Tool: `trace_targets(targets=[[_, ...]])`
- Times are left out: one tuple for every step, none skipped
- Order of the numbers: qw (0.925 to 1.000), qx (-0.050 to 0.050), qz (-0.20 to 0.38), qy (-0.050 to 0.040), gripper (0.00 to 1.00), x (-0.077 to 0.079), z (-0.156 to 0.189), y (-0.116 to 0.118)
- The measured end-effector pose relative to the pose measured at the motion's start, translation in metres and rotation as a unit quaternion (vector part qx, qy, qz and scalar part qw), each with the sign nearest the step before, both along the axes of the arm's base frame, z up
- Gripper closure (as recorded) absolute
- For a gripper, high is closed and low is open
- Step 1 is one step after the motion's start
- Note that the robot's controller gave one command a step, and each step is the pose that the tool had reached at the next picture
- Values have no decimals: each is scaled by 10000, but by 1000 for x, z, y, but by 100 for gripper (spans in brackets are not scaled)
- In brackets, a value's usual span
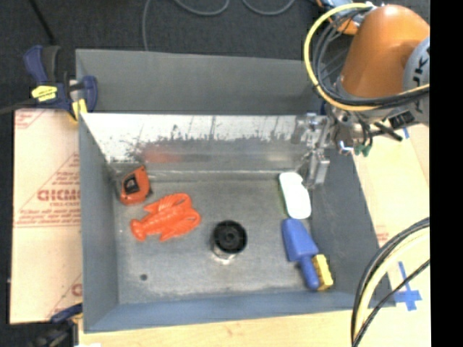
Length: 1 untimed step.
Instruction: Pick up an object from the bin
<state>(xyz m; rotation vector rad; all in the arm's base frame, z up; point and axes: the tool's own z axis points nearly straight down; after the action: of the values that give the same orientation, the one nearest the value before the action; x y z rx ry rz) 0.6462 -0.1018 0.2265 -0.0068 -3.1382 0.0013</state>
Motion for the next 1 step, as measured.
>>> trace_targets(targets=[[10000, -5, 6, -42, 0, 1, 6, 0]])
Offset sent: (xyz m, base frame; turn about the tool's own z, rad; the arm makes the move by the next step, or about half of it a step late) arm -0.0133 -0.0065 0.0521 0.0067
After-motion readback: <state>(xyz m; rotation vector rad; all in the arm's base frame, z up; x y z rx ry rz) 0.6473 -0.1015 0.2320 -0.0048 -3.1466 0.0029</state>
